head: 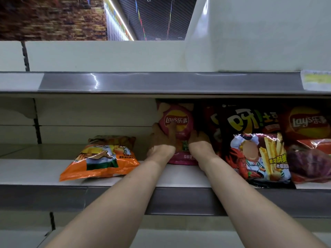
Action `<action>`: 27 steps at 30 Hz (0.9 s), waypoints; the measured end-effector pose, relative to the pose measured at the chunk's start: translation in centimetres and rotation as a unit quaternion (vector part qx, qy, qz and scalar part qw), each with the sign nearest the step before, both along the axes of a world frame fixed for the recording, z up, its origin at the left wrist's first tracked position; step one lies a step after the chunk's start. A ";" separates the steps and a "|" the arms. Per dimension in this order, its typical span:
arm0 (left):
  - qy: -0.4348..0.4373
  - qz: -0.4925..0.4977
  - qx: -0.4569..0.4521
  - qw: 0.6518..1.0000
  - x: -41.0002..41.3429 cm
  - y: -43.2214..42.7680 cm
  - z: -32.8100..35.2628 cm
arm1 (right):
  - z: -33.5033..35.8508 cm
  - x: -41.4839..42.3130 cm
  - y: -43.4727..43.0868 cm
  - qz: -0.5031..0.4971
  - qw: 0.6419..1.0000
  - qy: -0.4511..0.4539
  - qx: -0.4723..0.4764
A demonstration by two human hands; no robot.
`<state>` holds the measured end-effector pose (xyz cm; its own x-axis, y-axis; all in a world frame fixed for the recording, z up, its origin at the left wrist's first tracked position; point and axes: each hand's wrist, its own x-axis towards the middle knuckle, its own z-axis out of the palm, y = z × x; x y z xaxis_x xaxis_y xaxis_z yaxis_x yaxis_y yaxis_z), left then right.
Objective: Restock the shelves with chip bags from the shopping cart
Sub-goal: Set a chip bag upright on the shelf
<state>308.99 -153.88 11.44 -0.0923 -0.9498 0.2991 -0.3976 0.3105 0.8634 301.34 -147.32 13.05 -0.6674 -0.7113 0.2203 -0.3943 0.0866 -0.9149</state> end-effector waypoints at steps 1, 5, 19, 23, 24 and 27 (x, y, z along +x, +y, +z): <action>-0.001 0.001 0.007 1.000 0.0 0.1 0.0 | 0.0 0.0 0.1 0.008 0.999 -0.031 -0.024; 0.024 0.022 -0.083 0.996 0.0 0.5 0.3 | -0.5 0.0 0.5 0.001 0.995 0.061 -0.076; -0.011 0.000 -0.233 0.972 0.6 1.5 1.7 | -1.3 0.7 0.4 -0.017 0.919 0.368 -0.139; -0.075 0.009 -0.251 0.965 2.5 2.4 3.8 | -1.3 1.3 0.8 0.003 0.901 0.398 -0.174; -0.096 0.028 -0.252 0.962 3.5 2.2 4.4 | -1.1 1.5 1.0 0.005 0.893 0.415 -0.173; -0.136 0.094 -0.224 0.960 8.1 1.0 5.9 | -0.5 2.5 1.9 0.017 0.894 0.433 -0.111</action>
<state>317.05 -152.86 17.31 -0.0641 -0.7383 0.6714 -0.6755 0.5273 0.5154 303.85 -145.43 12.54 -0.1573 -0.6021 0.7827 -0.9622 -0.0849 -0.2587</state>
